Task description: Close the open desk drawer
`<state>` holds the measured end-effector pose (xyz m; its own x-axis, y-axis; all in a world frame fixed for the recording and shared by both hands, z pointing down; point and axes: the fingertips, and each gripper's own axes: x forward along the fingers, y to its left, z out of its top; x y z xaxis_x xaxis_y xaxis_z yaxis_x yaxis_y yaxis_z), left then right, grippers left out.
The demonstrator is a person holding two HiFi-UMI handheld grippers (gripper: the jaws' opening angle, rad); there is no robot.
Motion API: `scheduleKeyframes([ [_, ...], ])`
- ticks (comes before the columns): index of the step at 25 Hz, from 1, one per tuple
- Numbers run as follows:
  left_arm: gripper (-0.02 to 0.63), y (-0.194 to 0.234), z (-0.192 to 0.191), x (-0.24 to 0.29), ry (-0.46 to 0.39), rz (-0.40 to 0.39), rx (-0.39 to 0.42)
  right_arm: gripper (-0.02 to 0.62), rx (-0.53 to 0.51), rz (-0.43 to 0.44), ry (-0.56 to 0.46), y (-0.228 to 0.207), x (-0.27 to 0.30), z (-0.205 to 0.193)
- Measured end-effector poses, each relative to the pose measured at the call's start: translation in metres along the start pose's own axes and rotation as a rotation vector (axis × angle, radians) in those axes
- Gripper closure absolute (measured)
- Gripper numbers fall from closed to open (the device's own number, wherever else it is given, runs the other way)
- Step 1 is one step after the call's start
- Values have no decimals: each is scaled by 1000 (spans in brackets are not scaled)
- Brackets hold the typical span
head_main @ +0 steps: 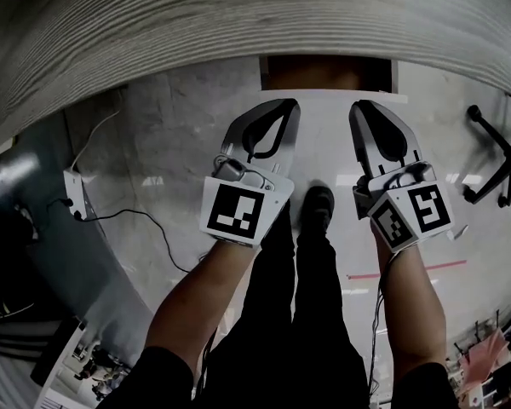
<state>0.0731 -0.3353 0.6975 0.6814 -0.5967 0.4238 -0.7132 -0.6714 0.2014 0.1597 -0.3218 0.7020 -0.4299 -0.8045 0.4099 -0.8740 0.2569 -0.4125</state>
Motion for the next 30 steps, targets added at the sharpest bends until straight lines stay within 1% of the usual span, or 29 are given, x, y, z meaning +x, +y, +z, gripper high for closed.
scheduleKeyframes([
  [6,598,18,9,17,-26,18,-12,548,-13,3,-1,-13,21,12],
  [15,598,29,29,40,-59,14,32,548,-72,-8,16,-31,42,28],
  [21,598,35,39,50,-79,26,36,551,-63,-27,22,-39,49,36],
  [25,598,36,44,58,-81,30,42,554,-30,-45,8,-49,51,42],
  [30,598,35,42,59,-81,25,41,560,-28,-56,5,-48,52,41],
])
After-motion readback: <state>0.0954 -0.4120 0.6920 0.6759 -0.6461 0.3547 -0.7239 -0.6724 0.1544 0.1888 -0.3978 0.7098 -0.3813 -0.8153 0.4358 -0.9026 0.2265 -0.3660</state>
